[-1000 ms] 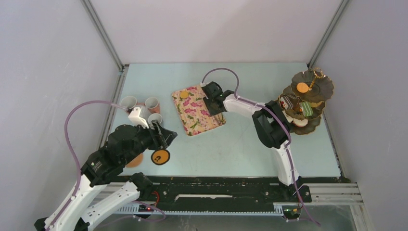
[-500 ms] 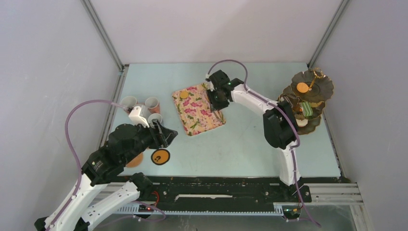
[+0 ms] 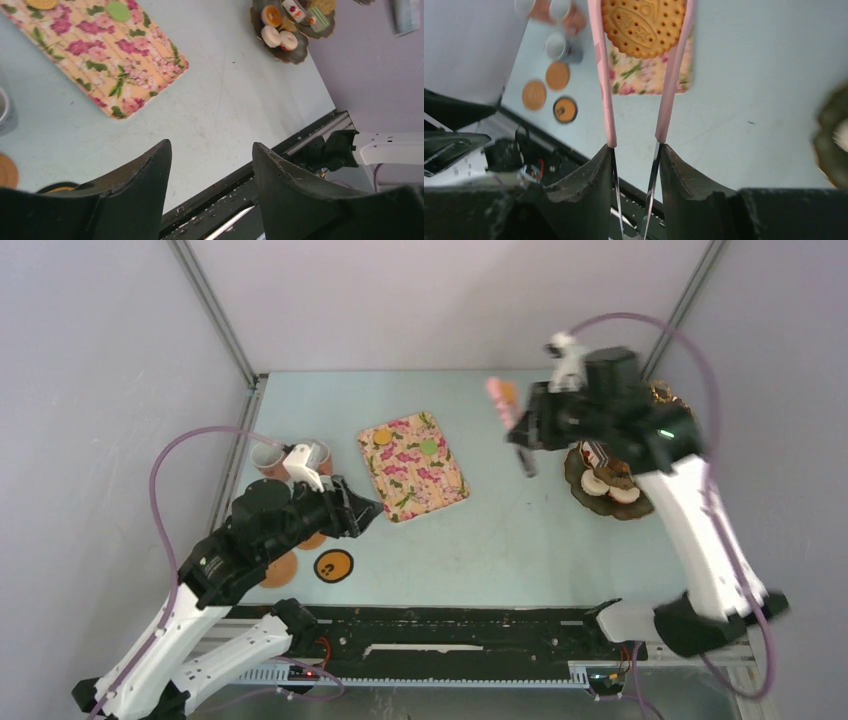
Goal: Serve the afternoon tea
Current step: Place the desert on the desert table.
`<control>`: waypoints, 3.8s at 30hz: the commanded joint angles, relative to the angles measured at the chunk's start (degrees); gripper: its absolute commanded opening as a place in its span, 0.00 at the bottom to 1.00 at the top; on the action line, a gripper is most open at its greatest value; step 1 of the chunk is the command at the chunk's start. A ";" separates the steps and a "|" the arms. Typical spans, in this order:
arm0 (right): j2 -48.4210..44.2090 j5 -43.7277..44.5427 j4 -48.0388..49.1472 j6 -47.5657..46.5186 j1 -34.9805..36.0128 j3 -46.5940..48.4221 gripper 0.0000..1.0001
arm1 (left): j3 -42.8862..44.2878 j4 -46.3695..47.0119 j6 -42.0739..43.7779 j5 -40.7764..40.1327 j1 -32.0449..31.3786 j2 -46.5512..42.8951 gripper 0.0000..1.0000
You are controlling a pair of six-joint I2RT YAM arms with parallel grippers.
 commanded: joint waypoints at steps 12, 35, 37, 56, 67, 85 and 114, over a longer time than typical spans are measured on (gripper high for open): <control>-11.52 7.49 -26.80 -3.66 -35.33 5.05 0.00 | 15.81 2.30 15.29 13.47 0.77 15.27 0.67; 1.51 24.30 -26.44 -3.64 -38.38 5.48 0.06 | 14.24 1.57 19.99 11.30 -1.42 14.69 0.69; 2.03 24.64 -25.89 -4.06 -38.65 5.26 0.06 | 14.50 1.39 20.43 11.10 -1.67 14.93 0.69; 2.67 24.54 -21.64 -5.25 -39.46 2.89 0.36 | 14.32 0.93 21.09 10.37 -1.89 15.05 0.69; 1.94 24.85 -21.04 -5.42 -39.39 1.81 0.42 | 14.21 0.84 21.26 10.11 -1.90 14.89 0.68; -0.35 25.50 -19.45 -5.88 -39.30 0.59 0.45 | 14.28 0.93 21.18 10.11 -2.08 15.03 0.69; -9.12 19.02 -15.58 9.36 0.29 -2.90 0.42 | 16.53 -1.51 20.30 4.31 -1.58 15.64 0.68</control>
